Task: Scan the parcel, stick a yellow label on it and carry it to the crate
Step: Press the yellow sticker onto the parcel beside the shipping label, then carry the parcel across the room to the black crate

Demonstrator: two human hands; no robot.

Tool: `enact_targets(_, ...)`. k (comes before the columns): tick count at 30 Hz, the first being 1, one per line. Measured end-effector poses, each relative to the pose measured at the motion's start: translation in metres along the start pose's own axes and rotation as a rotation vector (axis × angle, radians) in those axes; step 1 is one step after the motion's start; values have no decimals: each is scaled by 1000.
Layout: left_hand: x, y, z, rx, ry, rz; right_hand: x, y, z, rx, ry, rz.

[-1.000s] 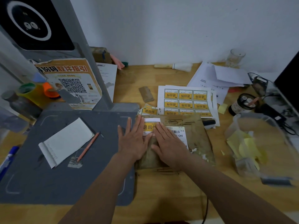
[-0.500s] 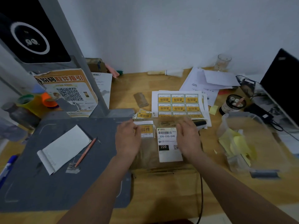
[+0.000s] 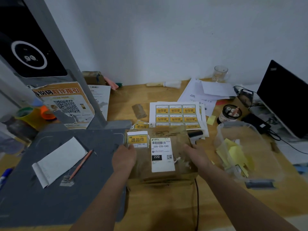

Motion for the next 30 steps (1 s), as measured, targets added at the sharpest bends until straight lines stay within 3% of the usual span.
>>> enact_targets(4, -8, -14, 22, -31, -156, 20, -3, 18, 3, 83, 46, 20)
enact_targets(13, -30, -79, 84, -230, -464, -145, -10, 77, 35, 302, 88, 184)
enact_targets(16, -35, -99, 80, -314, -422, -157, -13, 78, 53, 381, 27, 190)
enact_targets(23, -42, -142, 46, -438, -150, -195, -33, 66, 104, 526, -161, 178)
enact_targets(30, -63, -182, 23, -466, -1, -421, -75, 42, 138, 654, -462, 216)
Point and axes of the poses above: each hand's wrist, its own x-axis towards the middle knuckle, its own z-axis out of the back of the hand, y = z × x, the point moved 3 cm from there along x, towards the middle knuckle, and after that the axes turned 10 degrees about x, right-handed, at the moved point
